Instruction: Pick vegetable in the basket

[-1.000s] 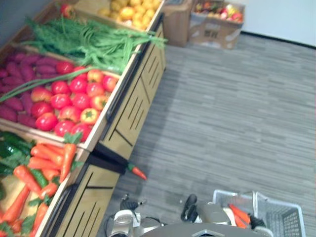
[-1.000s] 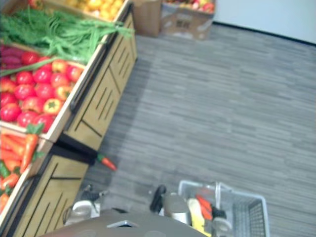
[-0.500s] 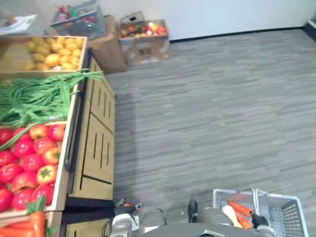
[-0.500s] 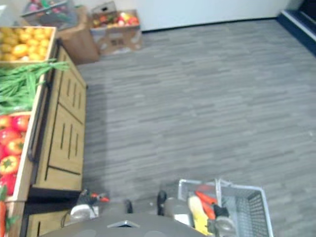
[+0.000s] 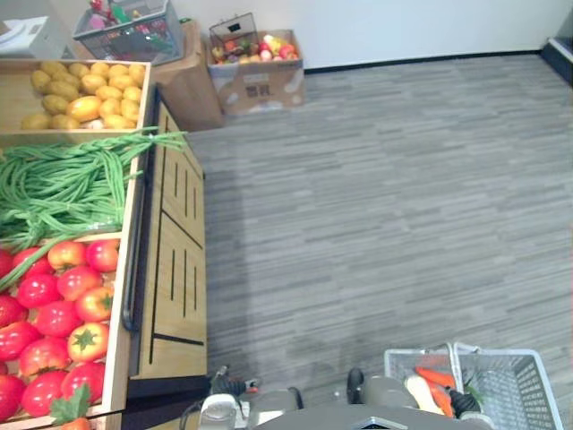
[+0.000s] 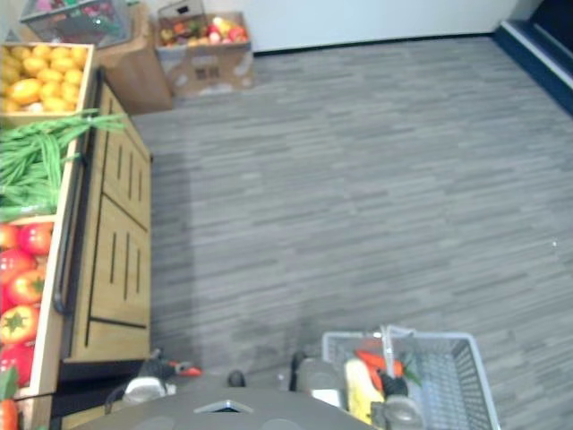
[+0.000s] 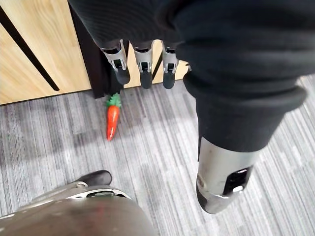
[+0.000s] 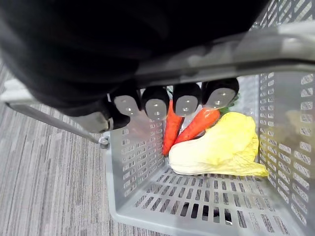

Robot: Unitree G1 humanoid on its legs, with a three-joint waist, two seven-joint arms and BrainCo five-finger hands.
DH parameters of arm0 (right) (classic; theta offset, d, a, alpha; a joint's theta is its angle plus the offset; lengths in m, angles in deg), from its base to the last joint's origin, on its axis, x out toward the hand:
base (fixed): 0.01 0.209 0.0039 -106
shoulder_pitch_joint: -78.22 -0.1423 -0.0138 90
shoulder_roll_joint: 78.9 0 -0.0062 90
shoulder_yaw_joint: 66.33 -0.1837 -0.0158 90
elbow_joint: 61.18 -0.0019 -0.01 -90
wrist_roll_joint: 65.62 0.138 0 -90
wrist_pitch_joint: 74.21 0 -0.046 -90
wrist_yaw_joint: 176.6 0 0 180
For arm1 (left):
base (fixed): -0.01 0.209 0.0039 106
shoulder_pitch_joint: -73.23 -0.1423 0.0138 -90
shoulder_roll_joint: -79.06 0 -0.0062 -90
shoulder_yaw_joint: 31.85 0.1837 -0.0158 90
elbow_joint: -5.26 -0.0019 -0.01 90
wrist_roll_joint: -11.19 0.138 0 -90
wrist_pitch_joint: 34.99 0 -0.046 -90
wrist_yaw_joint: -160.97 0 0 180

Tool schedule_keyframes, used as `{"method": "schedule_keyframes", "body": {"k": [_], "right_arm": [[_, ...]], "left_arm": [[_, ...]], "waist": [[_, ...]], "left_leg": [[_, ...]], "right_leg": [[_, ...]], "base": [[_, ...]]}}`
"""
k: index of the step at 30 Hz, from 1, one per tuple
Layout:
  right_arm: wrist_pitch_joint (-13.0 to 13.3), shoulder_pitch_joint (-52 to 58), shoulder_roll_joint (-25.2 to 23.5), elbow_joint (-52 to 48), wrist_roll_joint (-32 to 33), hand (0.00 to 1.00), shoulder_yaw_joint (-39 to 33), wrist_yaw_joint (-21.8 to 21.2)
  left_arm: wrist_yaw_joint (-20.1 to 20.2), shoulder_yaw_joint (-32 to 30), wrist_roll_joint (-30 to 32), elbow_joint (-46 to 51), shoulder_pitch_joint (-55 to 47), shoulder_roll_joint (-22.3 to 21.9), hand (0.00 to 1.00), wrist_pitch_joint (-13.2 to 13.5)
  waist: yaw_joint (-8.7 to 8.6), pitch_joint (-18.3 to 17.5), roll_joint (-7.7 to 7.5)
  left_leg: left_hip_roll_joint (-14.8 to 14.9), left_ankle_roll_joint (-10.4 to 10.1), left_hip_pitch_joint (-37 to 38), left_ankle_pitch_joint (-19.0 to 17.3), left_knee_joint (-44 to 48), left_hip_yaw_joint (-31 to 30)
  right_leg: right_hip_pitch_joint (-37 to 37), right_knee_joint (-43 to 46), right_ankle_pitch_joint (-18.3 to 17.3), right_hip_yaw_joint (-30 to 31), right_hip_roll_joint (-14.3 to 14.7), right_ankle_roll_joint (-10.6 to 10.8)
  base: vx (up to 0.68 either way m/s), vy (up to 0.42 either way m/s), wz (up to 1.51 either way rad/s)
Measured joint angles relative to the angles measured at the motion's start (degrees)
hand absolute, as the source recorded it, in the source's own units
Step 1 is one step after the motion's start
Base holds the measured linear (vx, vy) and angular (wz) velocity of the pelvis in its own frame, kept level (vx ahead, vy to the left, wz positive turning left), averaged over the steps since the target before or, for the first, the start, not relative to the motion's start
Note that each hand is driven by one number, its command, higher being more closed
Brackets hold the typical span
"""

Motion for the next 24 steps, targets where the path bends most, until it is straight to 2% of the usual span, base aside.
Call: {"method": "schedule_keyframes", "body": {"k": [2,5,8,15,19,24], "right_arm": [[-0.1,-0.07,-0.54,0.29,0.03,1.0,0.02,0.0],[-0.27,0.8,-0.85,1.07,0.06,1.0,-0.03,-0.02],[-0.25,2.05,-1.88,1.41,0.19,1.0,-0.24,-0.02],[-0.18,4.12,-2.05,1.88,3.26,1.0,-1.35,-0.03],[-0.17,4.15,-2.15,2.32,6.38,1.0,-2.85,-0.05],[-0.2,4.69,-2.67,3.02,9.96,1.0,-5.0,-0.05]], "left_arm": [[0.87,-0.22,-2.33,-0.27,-0.18,0.49,0.0,0.1],[1.15,-2.98,-7.4,-1.65,-1.55,0.16,0.0,0.7],[1.38,-4.14,-13.13,-2.17,-3.04,-0.18,0.0,0.69],[2.4,-4.71,-13.47,-2.2,-3.35,-0.41,0.0,1.06],[2.44,-4.95,-13.49,-2.28,-3.43,-0.8,0.0,1.05],[2.48,-4.92,-13.48,-3.66,-2.94,-0.61,0.0,1.05]], "waist": [[0.15,-0.59,-0.73],[0.42,-1.22,-0.91],[0.34,-2.26,-0.79],[0.32,-3.15,-0.34],[1.12,-3.81,-0.23],[0.95,-3.77,-0.25]], "left_leg": [[-0.51,0.69,-1.38,0.43,-0.89,-0.75],[0.13,1.33,-1.59,0.9,-1.64,-0.89],[0.4,1.1,-1.59,1.28,-1.98,-1.7],[0.37,0.38,-1.18,4.84,-6.19,-7.3],[0.23,0.2,1.06,5.1,-7.87,-7.5],[-0.28,0.26,3.6,5.09,-8.07,-7.18]], "right_leg": [[0.6,-4.21,0.42,-1.15,-0.24,0.49],[3.03,-9.89,3.32,-1.86,0.83,0.43],[4.38,-12.03,4.17,-3.12,1.24,0.27],[5.74,-13.02,4.12,-9.16,1.29,0.18],[7.64,-13.25,4.12,-9.48,1.25,0.18],[10.23,-13.66,4.13,-9.17,0.83,0.2]], "base": [[-0.08,0.004,0.16],[-0.08,-0.019,0.1],[-0.04,-0.05,0.12],[-0.01,-0.04,0.43],[0.01,0.015,0.06],[0.02,0.047,-0.03]]}}
